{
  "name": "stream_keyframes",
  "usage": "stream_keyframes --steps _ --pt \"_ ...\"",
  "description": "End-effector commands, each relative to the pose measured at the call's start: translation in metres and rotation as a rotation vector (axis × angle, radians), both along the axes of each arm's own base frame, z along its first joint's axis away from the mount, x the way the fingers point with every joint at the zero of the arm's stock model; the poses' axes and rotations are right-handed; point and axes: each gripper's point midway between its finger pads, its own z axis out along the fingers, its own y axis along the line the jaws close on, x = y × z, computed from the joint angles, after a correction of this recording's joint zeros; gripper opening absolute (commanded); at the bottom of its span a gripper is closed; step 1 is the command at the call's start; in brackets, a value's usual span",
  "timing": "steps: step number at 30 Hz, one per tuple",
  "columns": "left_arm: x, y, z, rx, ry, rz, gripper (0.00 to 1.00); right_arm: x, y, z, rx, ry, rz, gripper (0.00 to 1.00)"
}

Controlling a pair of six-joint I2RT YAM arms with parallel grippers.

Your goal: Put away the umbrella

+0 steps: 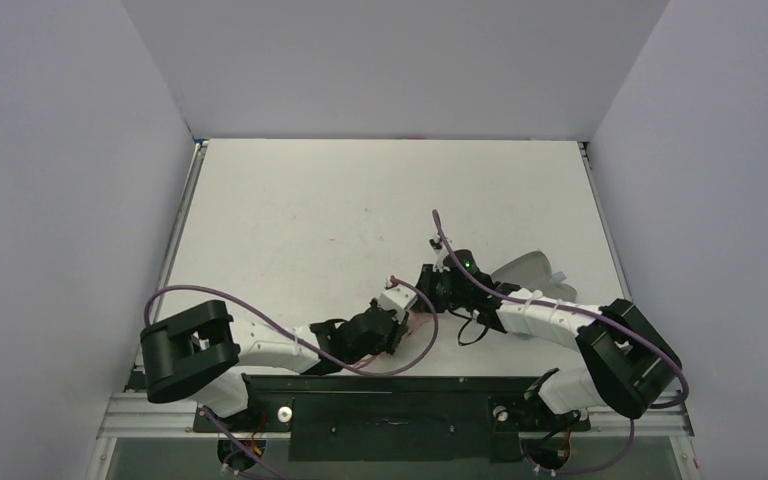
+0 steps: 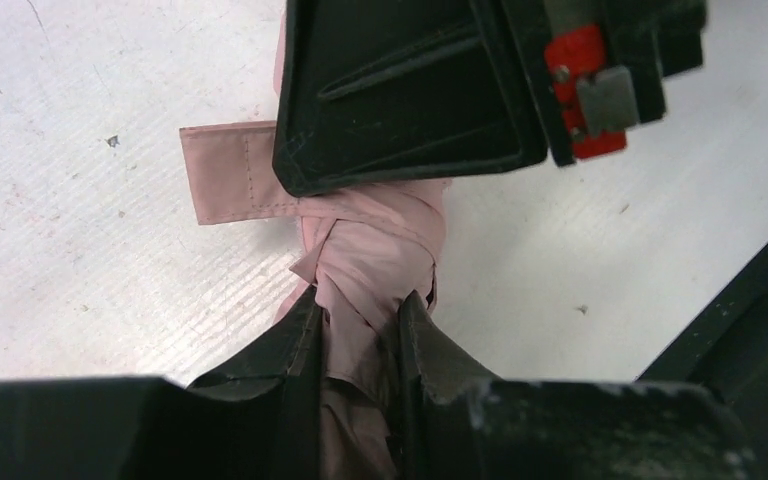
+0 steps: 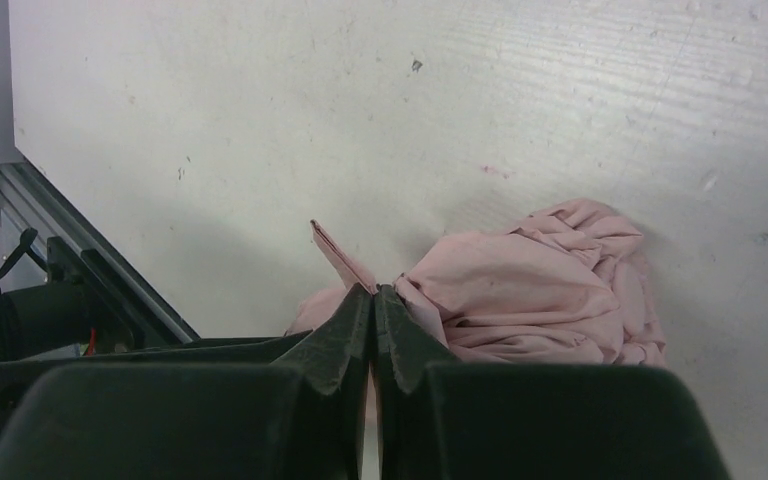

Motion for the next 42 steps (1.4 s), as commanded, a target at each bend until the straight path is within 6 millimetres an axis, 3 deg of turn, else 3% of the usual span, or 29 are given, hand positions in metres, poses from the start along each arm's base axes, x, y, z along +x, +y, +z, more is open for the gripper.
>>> stream_keyframes --steps 1,6,10,15,21,26,33,42 --pt "-0.018 0.014 -0.008 0.164 -0.126 -0.030 0.00 -0.017 -0.019 -0.005 -0.054 0.055 -0.027 0.00" --pt "-0.028 0.009 -0.007 0.220 -0.200 -0.054 0.00 -0.007 -0.010 0.048 0.082 -0.030 -0.048 0.00" --pt "-0.035 0.003 -0.004 0.237 -0.244 -0.080 0.00 -0.003 -0.010 0.073 0.135 -0.075 -0.064 0.00" --pt "-0.043 -0.008 0.005 0.330 -0.350 -0.097 0.00 -0.002 -0.003 0.077 0.192 -0.067 -0.049 0.00" --pt "-0.046 -0.016 -0.002 0.530 -0.476 -0.110 0.00 -0.008 0.013 0.098 0.307 -0.090 0.028 0.00" --pt "-0.048 -0.025 -0.010 0.661 -0.579 -0.100 0.00 -0.009 0.015 0.109 0.311 -0.135 0.075 0.00" --pt "-0.041 -0.016 -0.019 0.857 -0.739 -0.023 0.00 -0.005 0.014 0.120 0.329 -0.169 0.106 0.00" --pt "-0.050 -0.013 -0.038 0.903 -0.766 -0.056 0.00 -0.002 0.023 0.135 0.374 -0.210 0.159 0.00"
